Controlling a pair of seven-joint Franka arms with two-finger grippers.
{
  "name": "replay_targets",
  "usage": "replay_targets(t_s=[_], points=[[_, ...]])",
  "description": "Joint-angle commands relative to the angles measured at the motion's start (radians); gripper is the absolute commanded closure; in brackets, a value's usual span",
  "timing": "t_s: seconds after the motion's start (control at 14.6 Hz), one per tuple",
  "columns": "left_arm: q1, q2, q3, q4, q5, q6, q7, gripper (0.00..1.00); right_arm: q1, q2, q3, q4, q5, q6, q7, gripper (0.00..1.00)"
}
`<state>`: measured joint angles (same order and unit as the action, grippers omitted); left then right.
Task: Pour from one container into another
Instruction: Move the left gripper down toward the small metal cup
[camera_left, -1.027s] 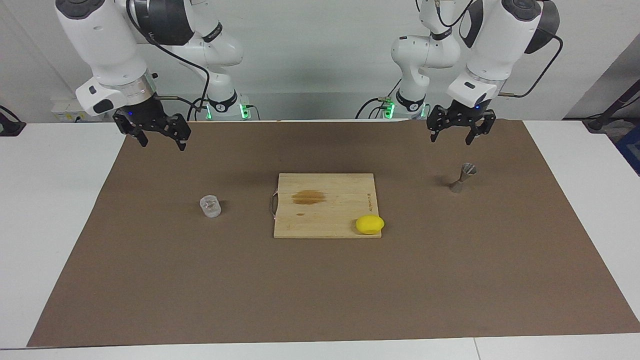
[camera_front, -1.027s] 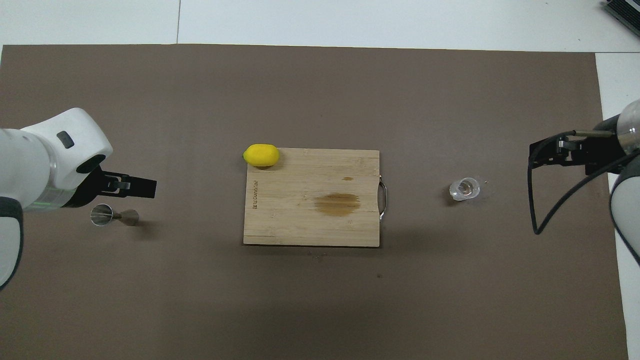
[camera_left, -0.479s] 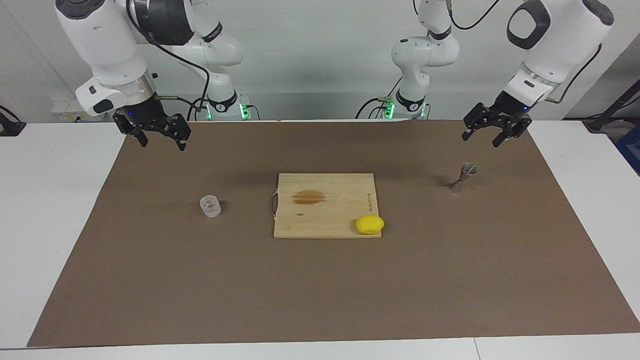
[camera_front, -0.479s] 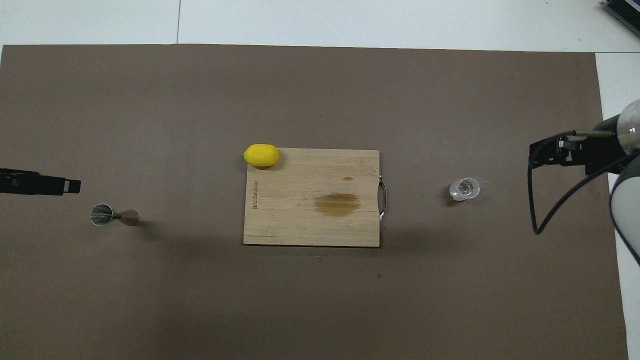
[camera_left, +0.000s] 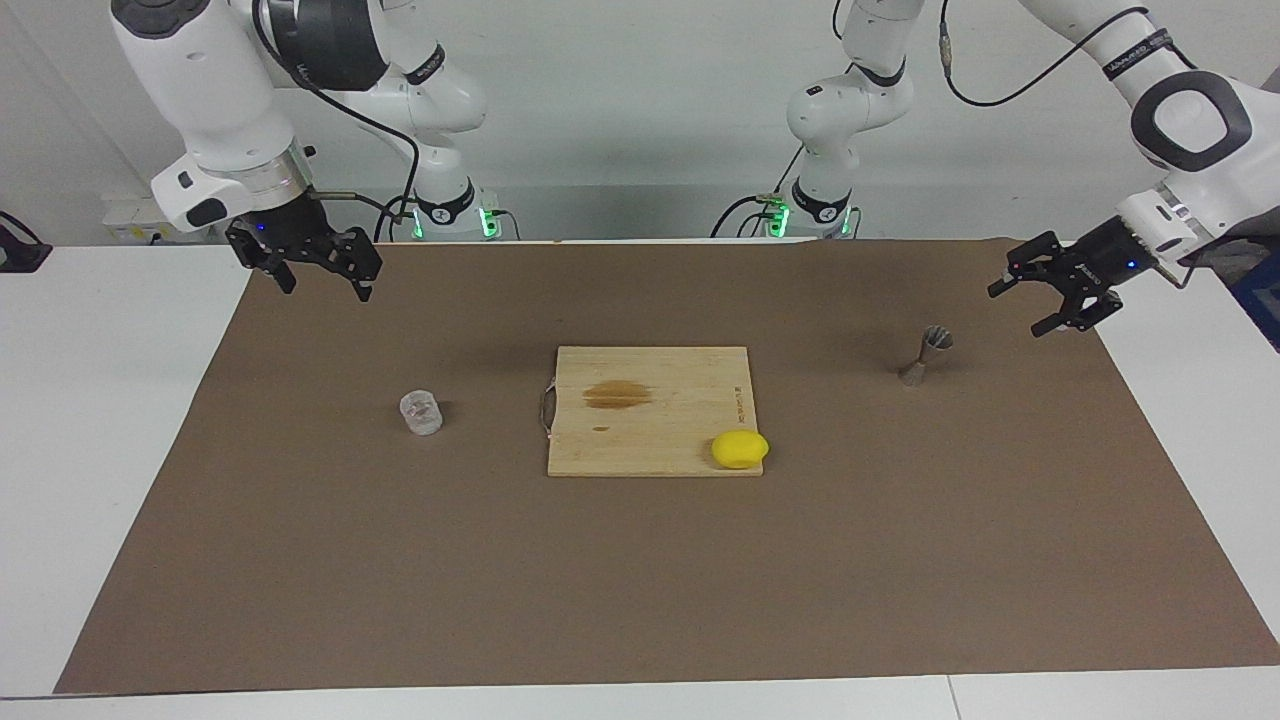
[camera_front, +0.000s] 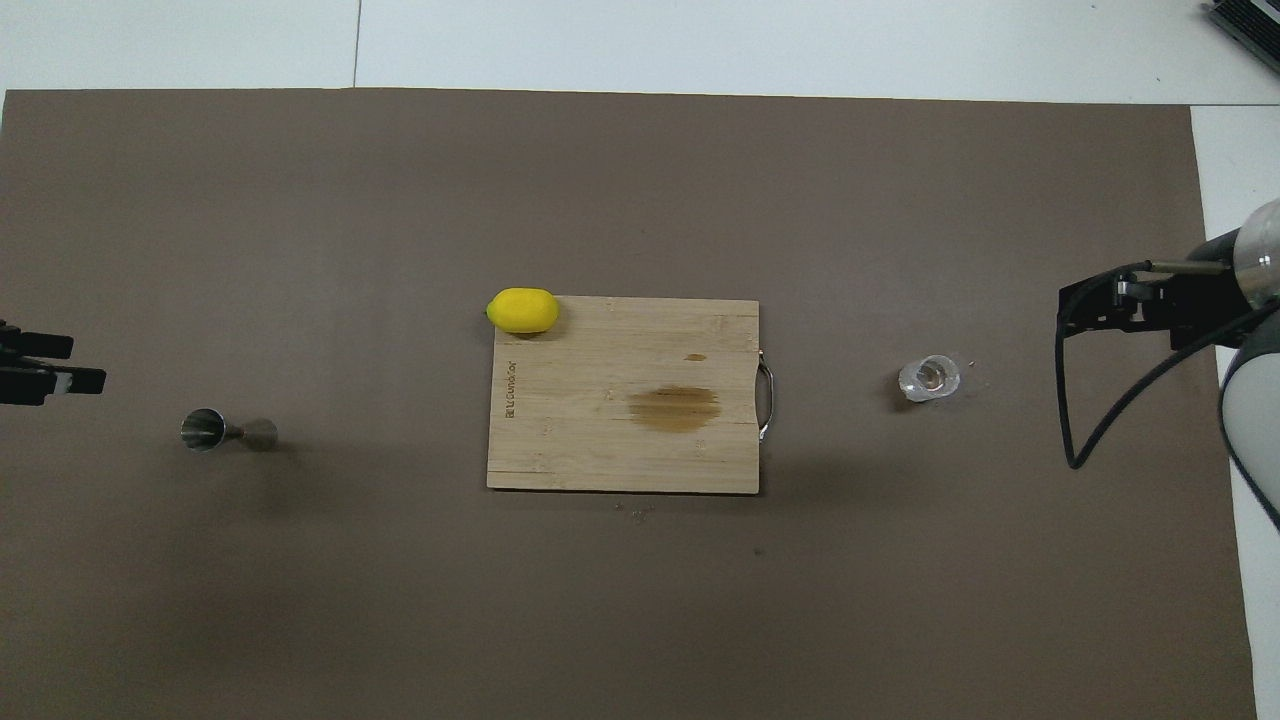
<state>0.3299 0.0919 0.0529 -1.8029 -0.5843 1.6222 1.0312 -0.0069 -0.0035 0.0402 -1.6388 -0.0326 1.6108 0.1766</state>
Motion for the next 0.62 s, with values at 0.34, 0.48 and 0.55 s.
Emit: replay_targets(t_s=[0.34, 0.48, 0.55], points=[[0.239, 0.252, -0.015, 0.014, -0.204, -0.211, 0.608, 0.0, -0.01, -0.021, 0.004, -0.023, -0.01, 0.0, -0.02, 0.0], [0.276, 0.284, -0.016, -0.013, -0.247, -0.246, 0.738, 0.0, -0.01, -0.021, 0.004, -0.023, -0.012, 0.0, -0.022, 0.0], [0.288, 0.336, -0.015, -0.012, -0.294, -0.295, 0.791, 0.0, -0.01, -0.021, 0.004, -0.023, -0.01, 0.0, -0.02, 0.0]])
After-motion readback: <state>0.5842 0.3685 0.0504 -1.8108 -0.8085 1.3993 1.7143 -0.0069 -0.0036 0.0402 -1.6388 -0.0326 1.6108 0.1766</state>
